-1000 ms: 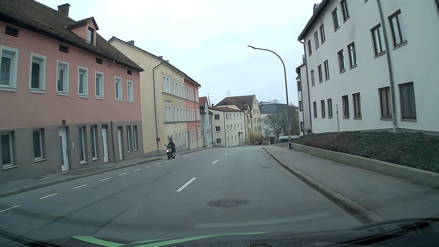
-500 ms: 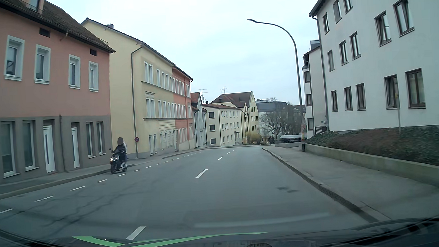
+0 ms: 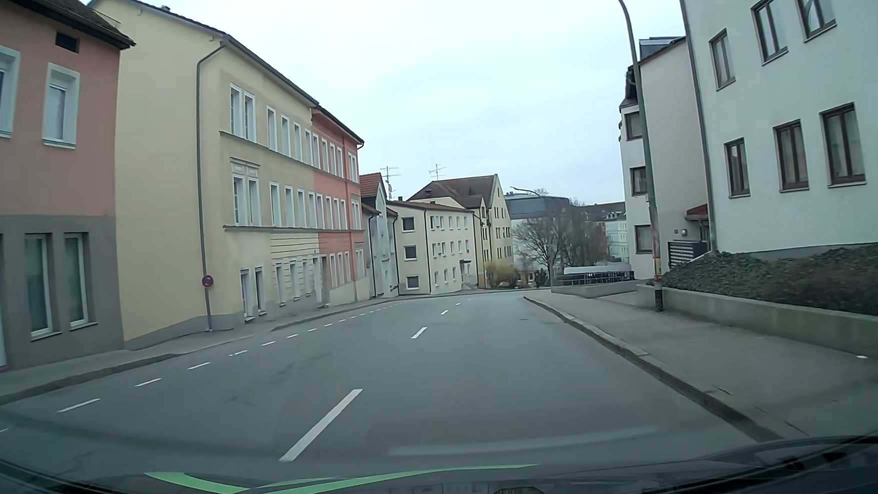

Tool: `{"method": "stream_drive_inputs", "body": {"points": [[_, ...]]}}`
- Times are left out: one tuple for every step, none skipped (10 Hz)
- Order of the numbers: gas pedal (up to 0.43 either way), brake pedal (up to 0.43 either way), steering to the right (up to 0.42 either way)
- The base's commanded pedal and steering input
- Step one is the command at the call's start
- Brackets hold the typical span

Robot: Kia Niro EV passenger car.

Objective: Follow the waypoints while adhering to traffic rules and regulations

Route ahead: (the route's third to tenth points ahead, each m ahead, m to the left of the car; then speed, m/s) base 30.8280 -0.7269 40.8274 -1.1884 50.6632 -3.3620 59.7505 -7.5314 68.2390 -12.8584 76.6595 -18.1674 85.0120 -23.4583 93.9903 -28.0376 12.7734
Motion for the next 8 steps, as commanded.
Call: {"method": "stream_drive_inputs", "body": {"points": [[0.0,0.0,0.013],[0.0,0.0,0.013],[0.0,0.0,0.013],[0.0,0.0,0.013],[0.0,0.0,0.013],[0.0,0.0,0.013],[0.0,0.0,0.013],[0.0,0.012,0.013]]}}
